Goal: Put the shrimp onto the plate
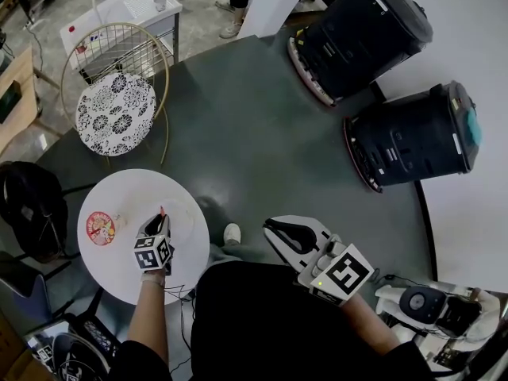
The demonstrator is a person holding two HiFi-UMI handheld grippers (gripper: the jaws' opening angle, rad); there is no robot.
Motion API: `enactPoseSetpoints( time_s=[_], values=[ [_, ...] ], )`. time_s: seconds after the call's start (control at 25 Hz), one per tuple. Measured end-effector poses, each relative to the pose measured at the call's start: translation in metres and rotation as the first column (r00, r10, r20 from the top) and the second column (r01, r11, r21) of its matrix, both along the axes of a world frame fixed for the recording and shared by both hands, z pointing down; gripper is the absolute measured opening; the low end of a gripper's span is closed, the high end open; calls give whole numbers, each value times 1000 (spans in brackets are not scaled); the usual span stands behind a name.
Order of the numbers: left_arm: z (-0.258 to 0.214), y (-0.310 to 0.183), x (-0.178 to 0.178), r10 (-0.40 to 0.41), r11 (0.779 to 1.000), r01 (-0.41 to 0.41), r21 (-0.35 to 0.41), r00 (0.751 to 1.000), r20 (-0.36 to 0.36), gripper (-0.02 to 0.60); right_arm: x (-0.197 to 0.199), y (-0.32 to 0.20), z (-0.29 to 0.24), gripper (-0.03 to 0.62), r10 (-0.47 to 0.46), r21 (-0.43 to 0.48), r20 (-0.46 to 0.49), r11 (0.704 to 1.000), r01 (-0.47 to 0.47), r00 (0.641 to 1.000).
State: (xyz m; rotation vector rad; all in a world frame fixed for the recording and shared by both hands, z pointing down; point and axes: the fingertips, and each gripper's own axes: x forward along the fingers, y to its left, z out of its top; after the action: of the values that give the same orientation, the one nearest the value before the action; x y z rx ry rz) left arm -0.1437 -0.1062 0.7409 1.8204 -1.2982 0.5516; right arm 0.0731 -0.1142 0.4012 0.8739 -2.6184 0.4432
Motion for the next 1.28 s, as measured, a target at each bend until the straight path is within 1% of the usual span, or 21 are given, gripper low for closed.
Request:
enactPoseSetpoints(
  time_s=[0.16,0.24,0.32,0.48,0.68,1.08,1.28],
  values=[
    [10,1,-1,-7,1000,7,-21,1000,5,78,-3,-2,-3,31,4,1,23,1000,-4,1000],
    [14,1,-1,-5,999,6,-32,1000,9,78,-3,-3,-1,31,5,-12,9,1000,-5,1000],
    [18,1,-1,-4,999,4,-42,1000,13,78,-1,-4,1,31,6,-6,-3,1000,-6,1000],
    [25,3,-3,-13,998,15,-67,1000,25,78,3,-6,1,31,25,-4,12,1000,-25,1000],
    [31,2,-2,-4,996,8,-84,999,41,78,7,-8,2,31,41,-13,12,999,-41,999],
    [31,1,3,10,997,-6,-82,999,53,84,9,-6,2,31,41,-15,19,999,-41,999],
    [25,2,2,-6,998,10,-68,998,55,118,9,-4,1,31,31,-13,24,999,-31,999]
  ],
)
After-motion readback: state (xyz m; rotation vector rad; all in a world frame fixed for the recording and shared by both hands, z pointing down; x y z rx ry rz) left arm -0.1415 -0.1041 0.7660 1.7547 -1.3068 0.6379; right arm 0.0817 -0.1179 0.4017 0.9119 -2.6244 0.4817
